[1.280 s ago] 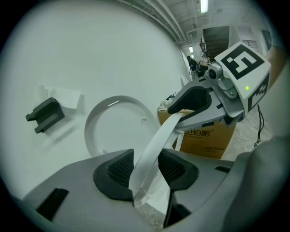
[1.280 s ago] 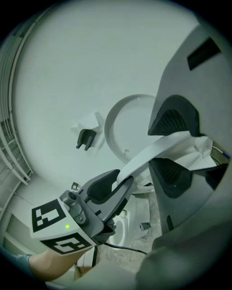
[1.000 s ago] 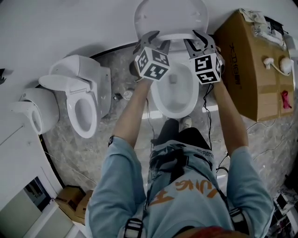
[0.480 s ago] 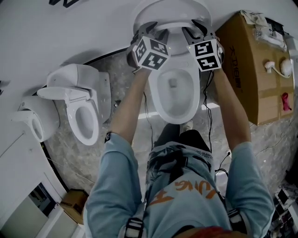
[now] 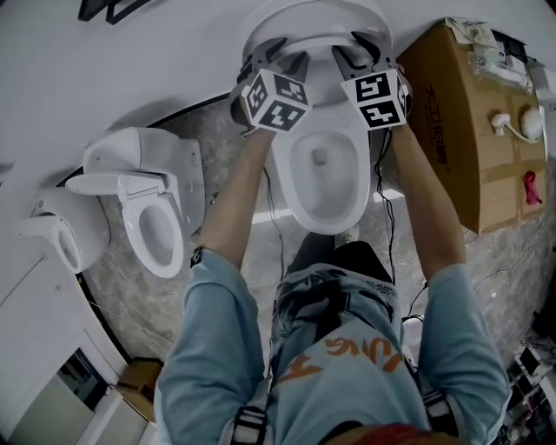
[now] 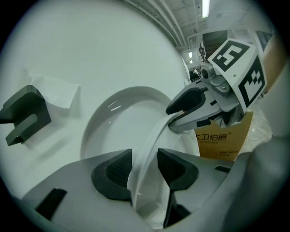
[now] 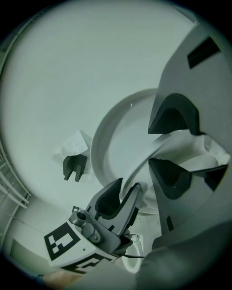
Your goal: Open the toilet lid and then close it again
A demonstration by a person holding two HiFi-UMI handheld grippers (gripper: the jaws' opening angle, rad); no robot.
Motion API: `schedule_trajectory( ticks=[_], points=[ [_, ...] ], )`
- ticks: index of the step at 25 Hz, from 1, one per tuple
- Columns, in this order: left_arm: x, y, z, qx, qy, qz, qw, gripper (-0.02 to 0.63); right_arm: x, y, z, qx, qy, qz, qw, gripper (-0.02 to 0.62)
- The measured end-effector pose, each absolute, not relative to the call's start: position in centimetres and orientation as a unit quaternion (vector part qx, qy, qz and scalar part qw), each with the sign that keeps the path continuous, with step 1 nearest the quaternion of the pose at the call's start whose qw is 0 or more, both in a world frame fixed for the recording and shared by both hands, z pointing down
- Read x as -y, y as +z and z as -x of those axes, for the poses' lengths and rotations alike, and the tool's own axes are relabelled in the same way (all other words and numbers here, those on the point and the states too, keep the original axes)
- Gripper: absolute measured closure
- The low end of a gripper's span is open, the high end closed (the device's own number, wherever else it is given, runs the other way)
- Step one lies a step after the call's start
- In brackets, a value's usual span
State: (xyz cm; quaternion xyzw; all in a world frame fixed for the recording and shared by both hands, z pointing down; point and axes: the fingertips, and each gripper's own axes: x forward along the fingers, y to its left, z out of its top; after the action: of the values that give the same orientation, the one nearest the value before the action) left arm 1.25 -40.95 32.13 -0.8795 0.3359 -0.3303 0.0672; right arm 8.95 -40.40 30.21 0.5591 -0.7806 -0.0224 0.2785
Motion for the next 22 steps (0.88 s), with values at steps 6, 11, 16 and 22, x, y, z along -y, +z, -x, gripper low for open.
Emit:
schedule_trajectory(
  ticks=[6,11,16,22],
  points=[
    [39.1,32.5,-1.1,-0.311,-0.342,0.885,0.049,0.304,38.8,29.9,-9.1,0.781,-0.013,-0.559,0.277,0.380],
    [37.4,31.5,-0.6,-0.310,-0.362,0.876,0.074,0.287,36.7,27.9,-9.7,0.783,-0.014,-0.568,0.255,0.387],
    [35.7,25.9,0.9,-0.385,-0.261,0.881,0.081,0.575,33.8,24.4,-12.4,0.773,0.005,-0.614,0.159,0.583],
    [31.8,21.1,3.2,-0.467,-0.181,0.865,0.027,0.575,28.4,21.0,-14.6,0.766,0.057,-0.636,0.066,0.583]
  ],
)
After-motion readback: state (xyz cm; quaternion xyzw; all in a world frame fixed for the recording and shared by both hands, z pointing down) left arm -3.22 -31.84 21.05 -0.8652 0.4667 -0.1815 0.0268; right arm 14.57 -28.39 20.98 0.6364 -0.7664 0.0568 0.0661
